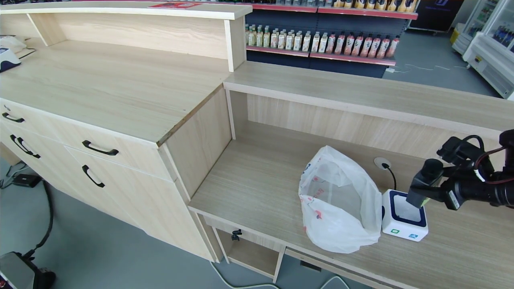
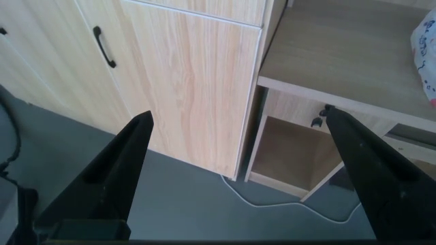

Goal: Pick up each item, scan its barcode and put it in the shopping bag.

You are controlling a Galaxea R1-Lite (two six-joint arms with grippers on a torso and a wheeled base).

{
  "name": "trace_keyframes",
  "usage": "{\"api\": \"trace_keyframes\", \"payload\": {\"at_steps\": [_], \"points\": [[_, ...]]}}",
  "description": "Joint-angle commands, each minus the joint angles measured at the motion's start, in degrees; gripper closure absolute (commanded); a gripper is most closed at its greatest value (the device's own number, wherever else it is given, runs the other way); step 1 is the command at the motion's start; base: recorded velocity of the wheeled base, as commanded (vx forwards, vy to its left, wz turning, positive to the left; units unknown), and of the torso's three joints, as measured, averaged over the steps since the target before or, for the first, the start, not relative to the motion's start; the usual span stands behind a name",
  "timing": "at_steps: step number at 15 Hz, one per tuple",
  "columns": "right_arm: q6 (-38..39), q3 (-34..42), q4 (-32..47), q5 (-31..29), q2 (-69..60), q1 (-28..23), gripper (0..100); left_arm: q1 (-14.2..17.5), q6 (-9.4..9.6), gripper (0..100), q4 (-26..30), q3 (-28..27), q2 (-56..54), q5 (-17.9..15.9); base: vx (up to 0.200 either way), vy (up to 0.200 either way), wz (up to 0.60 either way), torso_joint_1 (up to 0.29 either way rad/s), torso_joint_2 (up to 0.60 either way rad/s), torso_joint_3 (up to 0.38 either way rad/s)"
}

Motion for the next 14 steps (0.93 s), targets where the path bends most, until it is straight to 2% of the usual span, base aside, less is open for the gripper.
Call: {"api": "trace_keyframes", "payload": {"at_steps": [1, 6, 14], "points": [[1.2, 0.6, -1.7, 0.0, -4.1, -0.1, 100, 0.0, -0.02, 0, 0.0, 0.0, 0.0, -0.1, 0.000, 0.000, 0.00, 0.000, 0.00, 0.000], [1.2, 3.2, -8.4, 0.0, -7.8, -4.1, 100, 0.0, -0.02, 0, 0.0, 0.0, 0.0, 0.0, 0.000, 0.000, 0.00, 0.000, 0.00, 0.000], [1.3, 4.8, -9.3, 0.1, -8.9, -3.6, 100, 0.0, -0.02, 0, 0.0, 0.0, 0.0, 0.0, 0.000, 0.000, 0.00, 0.000, 0.00, 0.000]]}}
